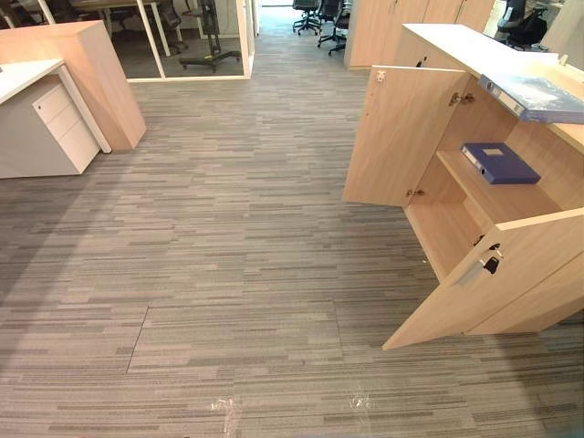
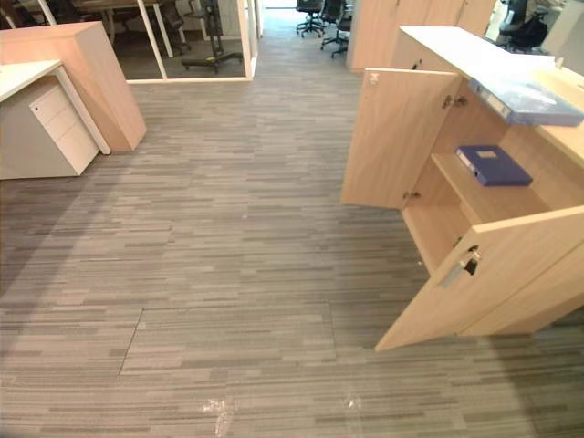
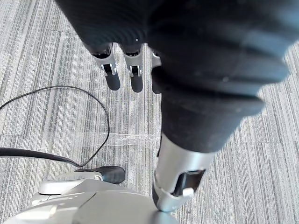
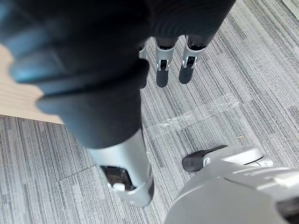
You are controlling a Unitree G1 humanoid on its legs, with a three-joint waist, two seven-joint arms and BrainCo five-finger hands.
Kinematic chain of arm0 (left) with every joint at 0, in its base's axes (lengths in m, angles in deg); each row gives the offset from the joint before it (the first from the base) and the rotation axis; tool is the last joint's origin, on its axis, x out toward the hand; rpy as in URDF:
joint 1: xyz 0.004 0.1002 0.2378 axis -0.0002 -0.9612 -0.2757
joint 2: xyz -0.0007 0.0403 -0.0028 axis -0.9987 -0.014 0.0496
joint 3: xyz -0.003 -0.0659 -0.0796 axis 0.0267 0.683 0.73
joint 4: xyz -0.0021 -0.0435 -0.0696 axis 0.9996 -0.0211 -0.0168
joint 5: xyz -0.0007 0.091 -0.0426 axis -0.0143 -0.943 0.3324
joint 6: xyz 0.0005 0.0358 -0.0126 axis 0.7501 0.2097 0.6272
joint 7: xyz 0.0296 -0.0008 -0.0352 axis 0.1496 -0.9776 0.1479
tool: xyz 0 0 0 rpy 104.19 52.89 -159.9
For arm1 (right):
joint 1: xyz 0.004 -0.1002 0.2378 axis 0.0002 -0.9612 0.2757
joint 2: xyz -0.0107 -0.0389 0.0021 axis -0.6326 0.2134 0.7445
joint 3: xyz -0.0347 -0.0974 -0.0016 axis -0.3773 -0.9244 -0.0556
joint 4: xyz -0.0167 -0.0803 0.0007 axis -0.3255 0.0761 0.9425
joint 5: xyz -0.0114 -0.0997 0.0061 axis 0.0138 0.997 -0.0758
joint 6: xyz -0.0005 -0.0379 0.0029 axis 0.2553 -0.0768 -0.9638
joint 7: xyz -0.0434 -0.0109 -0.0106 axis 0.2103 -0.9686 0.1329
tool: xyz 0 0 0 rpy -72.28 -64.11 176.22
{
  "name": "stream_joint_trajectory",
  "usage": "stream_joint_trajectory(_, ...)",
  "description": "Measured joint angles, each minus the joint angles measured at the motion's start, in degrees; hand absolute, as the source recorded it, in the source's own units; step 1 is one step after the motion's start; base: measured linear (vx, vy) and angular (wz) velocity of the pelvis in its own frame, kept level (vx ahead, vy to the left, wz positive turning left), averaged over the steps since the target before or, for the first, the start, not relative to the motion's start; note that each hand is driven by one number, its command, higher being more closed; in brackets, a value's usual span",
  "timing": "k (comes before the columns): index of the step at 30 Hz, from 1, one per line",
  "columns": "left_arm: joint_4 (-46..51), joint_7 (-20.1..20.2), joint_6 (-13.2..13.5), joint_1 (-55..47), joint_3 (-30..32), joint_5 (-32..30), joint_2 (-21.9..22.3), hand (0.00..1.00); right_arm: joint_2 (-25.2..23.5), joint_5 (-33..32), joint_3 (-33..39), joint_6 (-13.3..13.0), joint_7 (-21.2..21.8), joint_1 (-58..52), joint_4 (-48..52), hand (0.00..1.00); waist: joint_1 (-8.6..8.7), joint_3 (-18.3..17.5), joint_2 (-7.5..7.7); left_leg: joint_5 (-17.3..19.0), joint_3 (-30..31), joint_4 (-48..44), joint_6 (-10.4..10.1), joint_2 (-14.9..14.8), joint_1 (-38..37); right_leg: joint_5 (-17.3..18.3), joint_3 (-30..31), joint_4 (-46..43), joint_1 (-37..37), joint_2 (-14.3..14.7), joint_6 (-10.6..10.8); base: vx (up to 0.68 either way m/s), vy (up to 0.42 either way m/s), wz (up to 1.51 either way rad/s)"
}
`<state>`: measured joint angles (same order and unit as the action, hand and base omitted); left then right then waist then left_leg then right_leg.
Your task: Walk over to the cabinet, pick up the folder, carry it to the office cabinet, place the folder inside the office cabinet, then close the office cabinet door
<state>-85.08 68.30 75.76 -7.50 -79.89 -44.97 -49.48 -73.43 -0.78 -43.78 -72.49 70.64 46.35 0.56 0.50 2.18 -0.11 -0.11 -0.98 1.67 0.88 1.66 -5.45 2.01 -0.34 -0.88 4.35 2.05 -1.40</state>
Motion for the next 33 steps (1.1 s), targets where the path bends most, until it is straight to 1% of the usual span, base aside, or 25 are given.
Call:
stream_joint_trajectory(4,0.0,0.2,0.4,0.0,-0.1,0.9,0.0,0.0,-0.2,0.0,1.4,0.0,0.0,0.9,-0.3,0.0,0.0,0.5,-0.01,0.0,0.1,0.4,-0.1,0.0,-0.7,0.0,0.0,0.4,0.8,0.0,0.0,0.0,0.0,0.0)
stream_joint_trajectory(6,0.0,0.4,0.4,0.0,-0.1,1.3,0.0,0.0,-0.2,0.0,1.5,0.0,0.0,0.9,-0.3,0.0,0.0,0.6,-0.01,-0.2,0.1,0.7,-0.1,0.0,-0.8,0.0,0.0,0.4,0.7,0.1,0.0,0.0,0.0,0.0)
stream_joint_trajectory(8,0.0,1.0,0.4,-0.1,-0.1,3.1,-0.1,0.0,-0.2,0.0,1.5,0.0,0.1,1.0,-0.3,0.0,0.0,0.8,0.01,-0.3,0.0,1.1,-0.1,-0.1,-1.0,0.0,0.0,0.4,0.7,0.1,0.0,0.0,0.0,0.0)
stream_joint_trajectory(13,0.0,1.2,0.5,-0.1,-0.1,4.1,-0.1,0.0,-0.2,0.0,1.4,0.0,0.1,1.5,-0.3,0.0,0.02,1.3,0.04,-0.3,-0.1,1.3,-0.1,-0.1,-1.2,0.0,0.0,0.5,0.8,0.1,0.0,0.0,0.0,0.0)
stream_joint_trajectory(33,0.1,0.9,0.9,0.2,0.0,0.6,-0.1,0.0,-0.4,0.0,1.2,-0.3,0.1,2.1,-0.3,0.0,0.01,1.5,0.32,-0.3,-0.3,1.4,-0.1,-0.1,-1.4,0.0,0.3,0.5,0.9,0.1,0.0,0.0,0.0,0.0)
